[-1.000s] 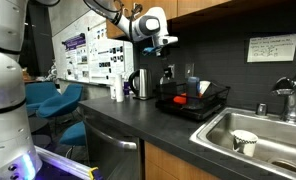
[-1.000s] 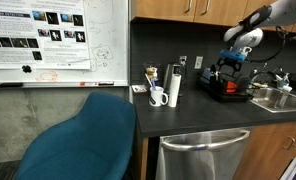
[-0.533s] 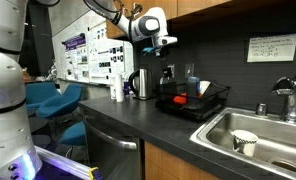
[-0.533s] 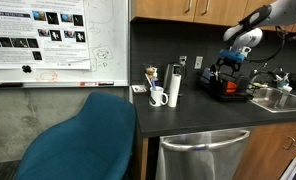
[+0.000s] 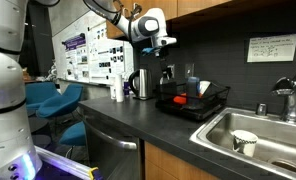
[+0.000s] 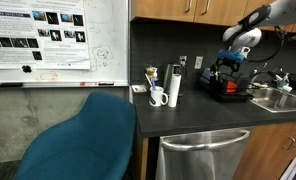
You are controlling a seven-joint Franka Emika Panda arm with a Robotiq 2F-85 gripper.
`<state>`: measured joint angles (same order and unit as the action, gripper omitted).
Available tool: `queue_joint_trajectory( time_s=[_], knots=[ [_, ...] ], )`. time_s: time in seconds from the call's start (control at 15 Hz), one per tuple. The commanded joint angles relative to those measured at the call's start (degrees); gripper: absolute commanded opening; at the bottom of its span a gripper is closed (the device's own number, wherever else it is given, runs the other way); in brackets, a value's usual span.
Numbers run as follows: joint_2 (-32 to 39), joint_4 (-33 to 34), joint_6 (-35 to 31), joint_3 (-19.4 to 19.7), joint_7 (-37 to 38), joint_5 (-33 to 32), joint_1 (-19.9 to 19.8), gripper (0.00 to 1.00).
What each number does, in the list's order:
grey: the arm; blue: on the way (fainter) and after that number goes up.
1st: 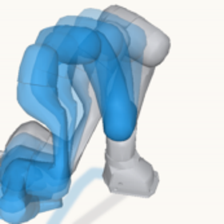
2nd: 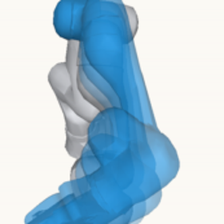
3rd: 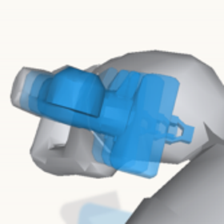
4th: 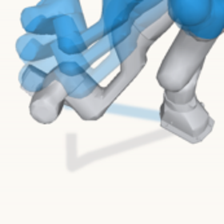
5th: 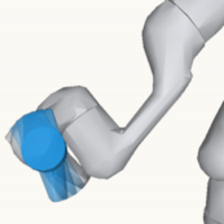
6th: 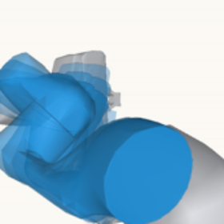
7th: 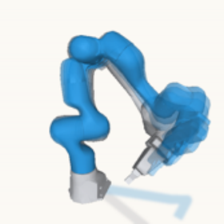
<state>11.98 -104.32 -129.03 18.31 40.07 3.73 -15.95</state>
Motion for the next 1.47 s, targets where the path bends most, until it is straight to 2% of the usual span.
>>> queue_joint_trajectory(
  time_s=[0.0, 0.73, 1.4],
  knots=[
    [-0.28, -0.43, -0.31, -0.04, 0.55, 0.03, 0.47, 1.0],
    [0.35, -0.12, -0.71, 0.78, 1.33, -2.24, 0.59, 1.0],
    [-1.82, 0.92, 5.18, 0.87, -1.48, -3.87, -0.01, 1.0]
  ],
)
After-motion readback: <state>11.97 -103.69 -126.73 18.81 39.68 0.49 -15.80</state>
